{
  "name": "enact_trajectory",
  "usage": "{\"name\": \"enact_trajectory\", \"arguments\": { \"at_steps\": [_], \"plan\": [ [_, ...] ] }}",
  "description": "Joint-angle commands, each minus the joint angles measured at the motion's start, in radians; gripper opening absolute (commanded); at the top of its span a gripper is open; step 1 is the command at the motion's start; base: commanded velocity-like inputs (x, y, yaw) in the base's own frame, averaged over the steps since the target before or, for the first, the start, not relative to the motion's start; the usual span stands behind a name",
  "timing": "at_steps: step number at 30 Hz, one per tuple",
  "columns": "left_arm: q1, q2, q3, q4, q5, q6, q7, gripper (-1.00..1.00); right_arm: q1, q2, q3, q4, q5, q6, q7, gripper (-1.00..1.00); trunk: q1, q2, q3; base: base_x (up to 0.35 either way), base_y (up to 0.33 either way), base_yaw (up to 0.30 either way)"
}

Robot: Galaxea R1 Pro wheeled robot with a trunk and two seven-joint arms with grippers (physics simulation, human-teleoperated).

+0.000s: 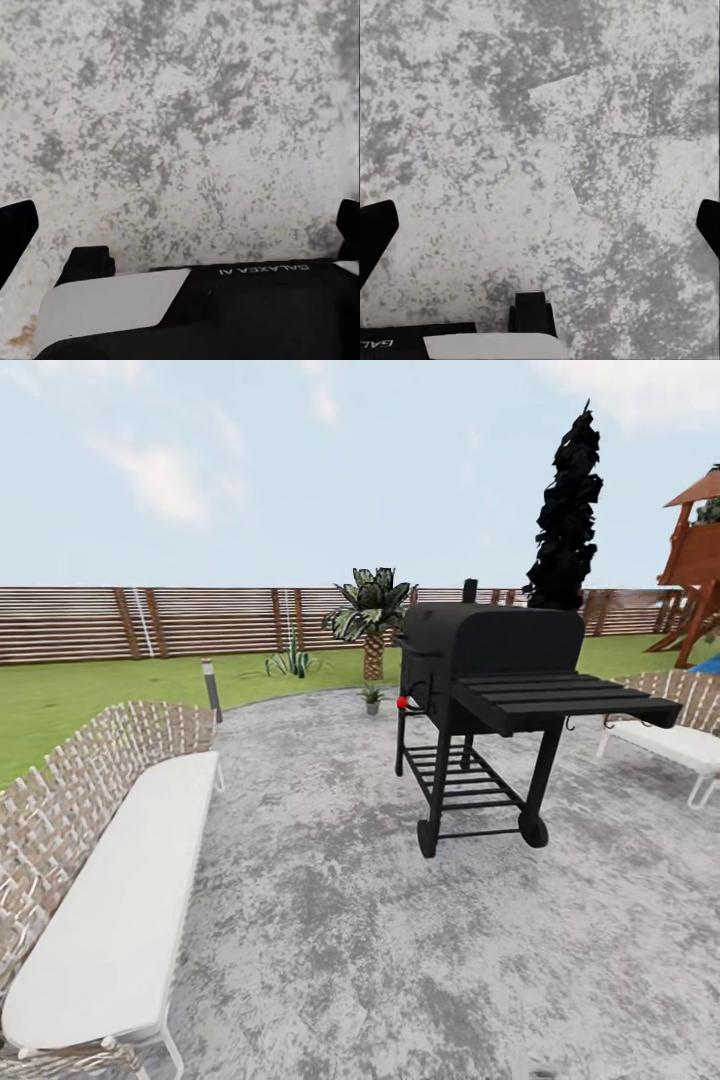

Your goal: Pick up the pesticide atomizer in the garden and spray insectifuge to fully cover both potted plants in the garden.

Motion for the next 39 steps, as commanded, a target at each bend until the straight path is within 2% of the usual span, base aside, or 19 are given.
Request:
{"name": "enact_trajectory", "arguments": {
  "at_steps": [1, 3, 6, 7, 8, 9, 10, 15, 21, 24, 26, 30, 31, 32, 35, 39],
  "plan": [
    [-0.008, -0.006, -0.001, -0.034, 0.001, 0.019, -0.001, 1.0, -0.008, 0.0, -0.002, -0.045, -0.001, 0.04, -0.002, 1.0, 0.0, -0.001, -0.002, 0.0, 0.0, -0.28],
    [-0.018, -0.017, -0.004, -0.087, 0.001, 0.044, -0.001, 1.0, -0.016, 0.002, -0.002, -0.13, -0.002, 0.105, -0.003, 1.0, 0.0, -0.001, -0.002, 0.0, 0.0, -0.279],
    [-0.026, -0.038, -0.023, -0.277, 0.002, 0.147, 0.002, 1.0, -0.02, -0.001, 0.001, -0.444, 0.003, 0.31, -0.002, 1.0, 0.0, -0.001, -0.003, 0.0, 0.0, -0.265],
    [-0.015, -0.04, -0.028, -0.411, 0.031, 0.189, 0.006, 1.0, -0.001, -0.001, 0.001, -0.675, 0.006, 0.423, -0.002, 1.0, 0.0, -0.001, -0.004, 0.0, 0.0, -0.235],
    [-0.013, -0.038, -0.03, -0.44, 0.054, 0.204, 0.007, 1.0, 0.01, -0.001, 0.002, -0.747, 0.007, 0.447, -0.002, 1.0, 0.0, -0.001, -0.005, 0.0, 0.0, -0.217],
    [-0.013, -0.037, -0.03, -0.452, 0.064, 0.211, 0.007, 1.0, 0.014, -0.002, 0.002, -0.779, 0.007, 0.455, -0.002, 1.0, 0.0, -0.001, -0.006, 0.0, 0.0, -0.209],
    [-0.011, -0.035, -0.03, -0.494, 0.085, 0.224, 0.008, 1.0, 0.026, -0.001, 0.003, -0.866, 0.008, 0.475, -0.002, 1.0, 0.0, -0.001, -0.008, 0.0, 0.0, -0.195],
    [0.017, -0.035, -0.033, -0.551, 0.107, 0.228, 0.014, 1.0, 0.049, -0.005, 0.007, -0.992, 0.008, 0.509, 0.003, 1.0, 0.0, -0.001, -0.013, 0.0, 0.0, -0.148],
    [0.036, -0.034, -0.038, -0.559, 0.114, 0.198, 0.009, 1.0, 0.053, -0.004, 0.003, -1.108, 0.007, 0.542, 0.006, 1.0, 0.0, -0.001, -0.014, 0.0, 0.0, -0.027],
    [0.042, -0.035, -0.038, -0.558, 0.117, 0.164, 0.01, 1.0, 0.053, 0.0, 0.006, -1.164, 0.007, 0.653, 0.006, 1.0, 0.0, -0.001, -0.015, -0.085, -0.067, -0.006],
    [0.044, -0.037, -0.039, -0.557, 0.118, 0.156, 0.011, 1.0, 0.047, 0.001, 0.006, -1.177, 0.007, 0.698, 0.005, 1.0, 0.0, -0.001, -0.015, -0.19, -0.149, -0.015],
    [0.045, -0.037, -0.039, -0.556, 0.129, 0.149, 0.011, 1.0, 0.033, 0.006, 0.006, -1.186, 0.007, 0.704, 0.005, 1.0, 0.0, -0.001, -0.015, -0.24, -0.159, -0.136],
    [0.045, -0.035, -0.038, -0.556, 0.142, 0.147, 0.011, 1.0, 0.031, 0.004, 0.007, -1.188, 0.007, 0.704, 0.004, 1.0, 0.0, -0.001, -0.015, -0.169, -0.086, -0.221],
    [0.045, -0.031, -0.037, -0.556, 0.177, 0.145, 0.012, 1.0, 0.03, 0.0, 0.007, -1.189, 0.007, 0.704, 0.004, 1.0, 0.0, -0.001, -0.015, -0.069, -0.035, -0.257],
    [0.045, -0.03, -0.037, -0.555, 0.197, 0.144, 0.014, 1.0, 0.031, -0.002, 0.007, -1.19, 0.007, 0.704, 0.006, 1.0, 0.0, -0.001, -0.015, -0.043, -0.022, -0.266],
    [0.045, -0.03, -0.037, -0.555, 0.207, 0.144, 0.014, 1.0, 0.035, 0.0, 0.01, -1.19, 0.007, 0.704, 0.006, 1.0, 0.0, -0.001, -0.015, -0.015, -0.008, -0.276]
  ]
}}
